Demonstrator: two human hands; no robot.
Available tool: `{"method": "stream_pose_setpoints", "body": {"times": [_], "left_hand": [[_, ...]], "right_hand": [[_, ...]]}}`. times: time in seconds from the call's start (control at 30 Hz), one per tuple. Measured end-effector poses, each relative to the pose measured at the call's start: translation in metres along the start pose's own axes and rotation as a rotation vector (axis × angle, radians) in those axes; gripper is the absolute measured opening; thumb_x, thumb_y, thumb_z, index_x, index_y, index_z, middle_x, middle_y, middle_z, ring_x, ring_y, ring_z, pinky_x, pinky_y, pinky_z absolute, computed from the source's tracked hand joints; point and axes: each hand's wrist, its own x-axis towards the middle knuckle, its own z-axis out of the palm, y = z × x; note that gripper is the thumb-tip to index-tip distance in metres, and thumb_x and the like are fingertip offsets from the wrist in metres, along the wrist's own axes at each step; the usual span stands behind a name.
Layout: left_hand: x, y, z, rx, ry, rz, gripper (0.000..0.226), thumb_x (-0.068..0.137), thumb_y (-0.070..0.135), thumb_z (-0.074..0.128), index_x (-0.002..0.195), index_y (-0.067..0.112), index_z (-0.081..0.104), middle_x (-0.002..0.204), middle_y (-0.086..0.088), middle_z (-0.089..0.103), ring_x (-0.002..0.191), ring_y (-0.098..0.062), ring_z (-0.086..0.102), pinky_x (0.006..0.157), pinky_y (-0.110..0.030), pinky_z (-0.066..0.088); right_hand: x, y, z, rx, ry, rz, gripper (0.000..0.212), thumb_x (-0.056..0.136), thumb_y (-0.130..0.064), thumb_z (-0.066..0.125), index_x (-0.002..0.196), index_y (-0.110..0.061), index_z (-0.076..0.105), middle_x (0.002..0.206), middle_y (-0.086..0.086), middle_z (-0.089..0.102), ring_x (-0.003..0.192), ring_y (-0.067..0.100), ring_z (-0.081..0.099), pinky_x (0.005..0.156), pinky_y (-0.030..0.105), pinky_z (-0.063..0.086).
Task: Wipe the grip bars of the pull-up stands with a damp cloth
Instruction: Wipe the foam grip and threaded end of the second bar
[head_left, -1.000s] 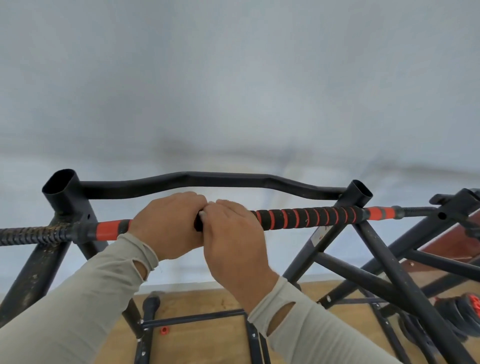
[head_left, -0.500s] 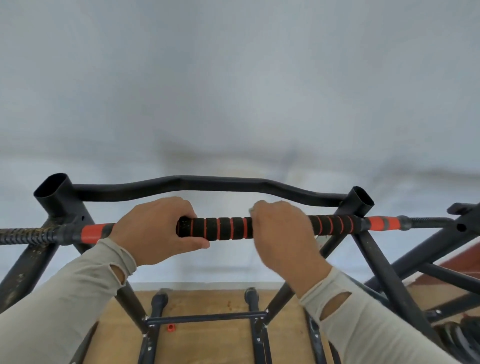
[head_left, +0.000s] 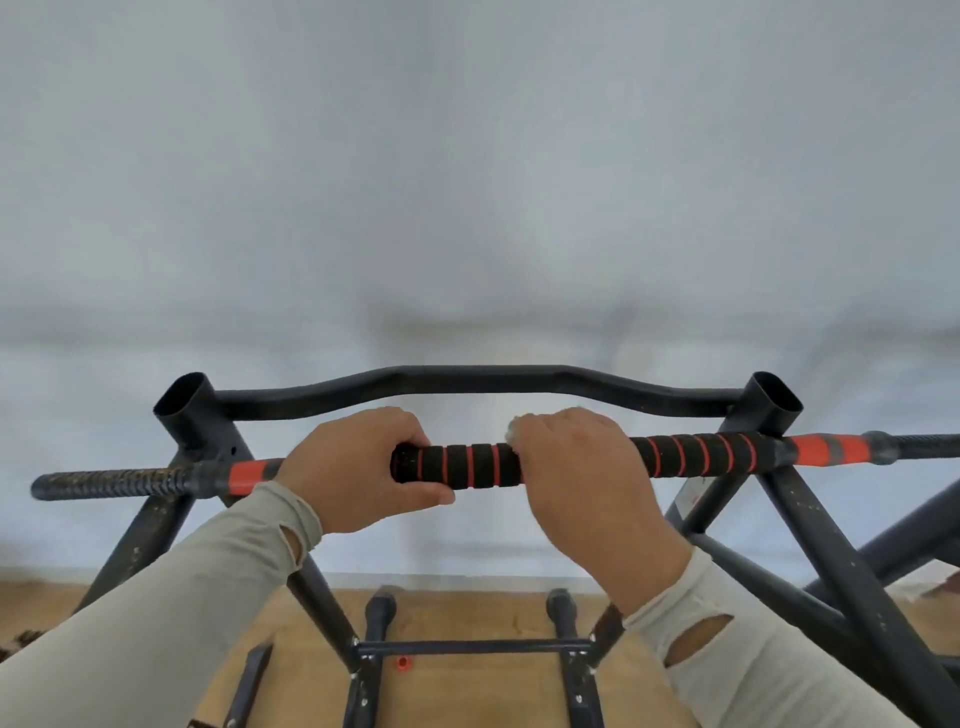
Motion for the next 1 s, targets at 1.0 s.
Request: {"method": "stream_pose_setpoints", "body": {"times": [1.0], "left_hand": [[-0.036,-0.108,0.002,0.321,0.156,0.013,0.022,0.095,0.039,0.043,0.075,0.031,0.041,0.064,0.009,0.053,0.057,-0.007,0.052,0.06,-0.025,0.046]], "right_hand": [[0.041,-0.168,0.029,-0.007,0.04,0.036,0.007,0.098,-0.022,0.053,0.093,-0.024,0.059,0.074,-0.002,0.059,0.072,0.02,0.055,0.079,0.038,0.054]]}}
